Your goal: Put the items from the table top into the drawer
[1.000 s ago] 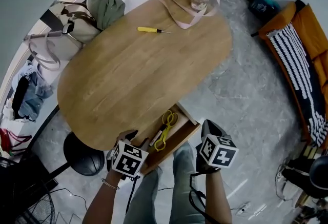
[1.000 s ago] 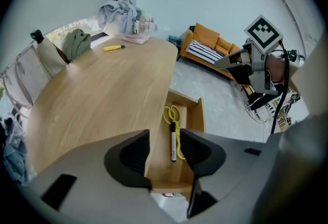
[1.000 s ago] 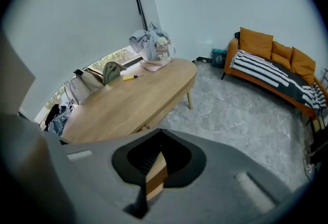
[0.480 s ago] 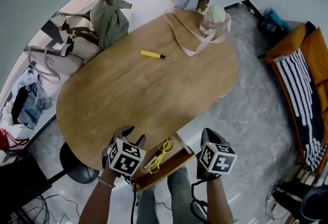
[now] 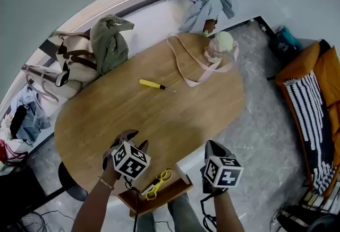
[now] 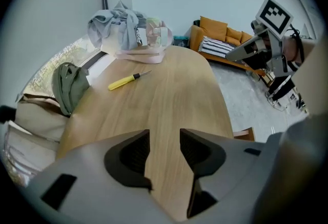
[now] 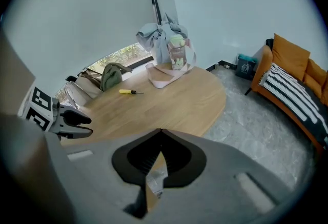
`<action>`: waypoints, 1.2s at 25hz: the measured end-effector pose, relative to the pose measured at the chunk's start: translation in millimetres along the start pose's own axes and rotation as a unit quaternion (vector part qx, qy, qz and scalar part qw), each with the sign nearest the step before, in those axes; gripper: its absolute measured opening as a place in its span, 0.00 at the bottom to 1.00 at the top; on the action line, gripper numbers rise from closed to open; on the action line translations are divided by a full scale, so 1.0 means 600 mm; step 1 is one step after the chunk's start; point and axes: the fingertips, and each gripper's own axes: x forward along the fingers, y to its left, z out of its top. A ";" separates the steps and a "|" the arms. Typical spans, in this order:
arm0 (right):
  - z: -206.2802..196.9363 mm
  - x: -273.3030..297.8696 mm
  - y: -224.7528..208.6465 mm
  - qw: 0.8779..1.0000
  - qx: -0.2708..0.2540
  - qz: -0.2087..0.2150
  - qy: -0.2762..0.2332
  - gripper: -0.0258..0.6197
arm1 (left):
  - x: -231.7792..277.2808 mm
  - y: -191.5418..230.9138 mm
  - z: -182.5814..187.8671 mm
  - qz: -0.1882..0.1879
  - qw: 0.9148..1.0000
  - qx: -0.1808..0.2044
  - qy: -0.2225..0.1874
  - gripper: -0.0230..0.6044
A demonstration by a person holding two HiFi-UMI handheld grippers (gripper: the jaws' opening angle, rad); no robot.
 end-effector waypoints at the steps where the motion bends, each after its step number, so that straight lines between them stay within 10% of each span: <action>1: 0.006 0.007 -0.002 1.000 0.002 0.004 0.000 0.05 | 0.008 0.011 0.008 0.005 1.000 0.013 0.005 0.33; 30: 0.037 0.116 -0.058 0.998 0.054 0.032 0.020 0.05 | 0.142 0.232 0.203 0.098 0.981 0.162 0.036 0.33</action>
